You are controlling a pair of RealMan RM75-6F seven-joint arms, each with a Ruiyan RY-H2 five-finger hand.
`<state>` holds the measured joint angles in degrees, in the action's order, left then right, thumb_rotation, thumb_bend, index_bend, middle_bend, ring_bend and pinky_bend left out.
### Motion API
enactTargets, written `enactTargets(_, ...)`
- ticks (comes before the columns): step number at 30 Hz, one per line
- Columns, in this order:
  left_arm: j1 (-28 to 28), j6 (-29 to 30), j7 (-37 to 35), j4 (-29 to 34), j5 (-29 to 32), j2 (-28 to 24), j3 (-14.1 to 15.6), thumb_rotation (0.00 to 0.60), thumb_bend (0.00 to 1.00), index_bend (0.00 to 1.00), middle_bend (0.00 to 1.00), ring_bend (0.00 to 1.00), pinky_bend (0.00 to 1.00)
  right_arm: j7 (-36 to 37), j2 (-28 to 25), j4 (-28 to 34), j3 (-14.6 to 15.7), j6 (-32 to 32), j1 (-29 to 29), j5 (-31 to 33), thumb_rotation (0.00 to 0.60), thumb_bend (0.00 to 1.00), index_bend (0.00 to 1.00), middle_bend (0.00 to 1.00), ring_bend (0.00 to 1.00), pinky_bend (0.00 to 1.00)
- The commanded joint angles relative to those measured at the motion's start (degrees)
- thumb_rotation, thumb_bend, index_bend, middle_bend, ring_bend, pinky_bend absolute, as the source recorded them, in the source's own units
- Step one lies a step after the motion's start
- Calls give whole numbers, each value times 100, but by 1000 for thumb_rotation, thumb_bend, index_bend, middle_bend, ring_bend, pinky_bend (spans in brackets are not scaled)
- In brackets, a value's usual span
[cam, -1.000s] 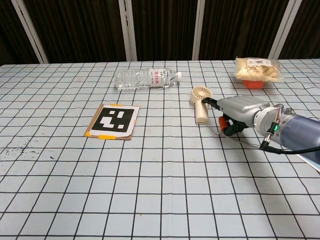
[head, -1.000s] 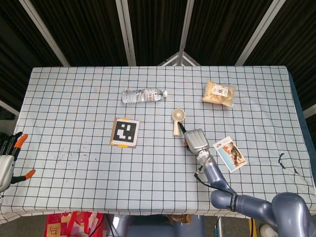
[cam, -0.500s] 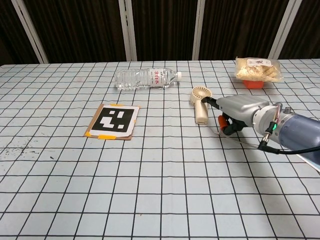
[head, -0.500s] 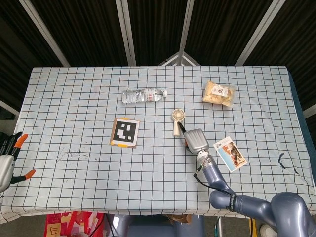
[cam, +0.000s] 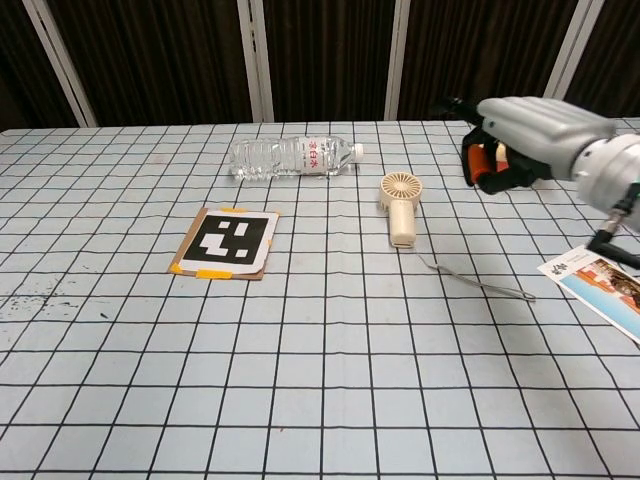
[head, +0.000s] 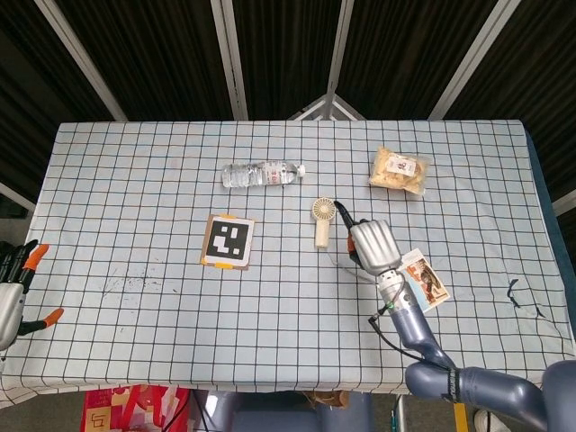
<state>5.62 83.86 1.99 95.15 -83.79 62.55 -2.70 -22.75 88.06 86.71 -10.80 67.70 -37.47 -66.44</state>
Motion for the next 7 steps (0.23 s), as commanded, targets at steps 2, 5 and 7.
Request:
enactTargets(2, -21, 56, 48, -19, -62, 6, 21, 600, 88, 0, 0, 0, 0, 120, -1162, 1046, 811, 668, 900, -634, 600, 667, 0, 233, 169, 213)
enactTargets(5, -37, 113, 150, -37, -140, 22, 46, 600, 88, 0, 0, 0, 0, 173, -1648, 1362, 1273, 1029, 1364, -982, 600, 582, 0, 85, 23, 90)
enactTargets(7, -43, 155, 284, -75, -219, 49, 73, 600, 88, 0, 0, 0, 0, 104, -1909, 1358, 1602, 1434, 1738, -1329, 600, 539, 0, 25, 1, 41)
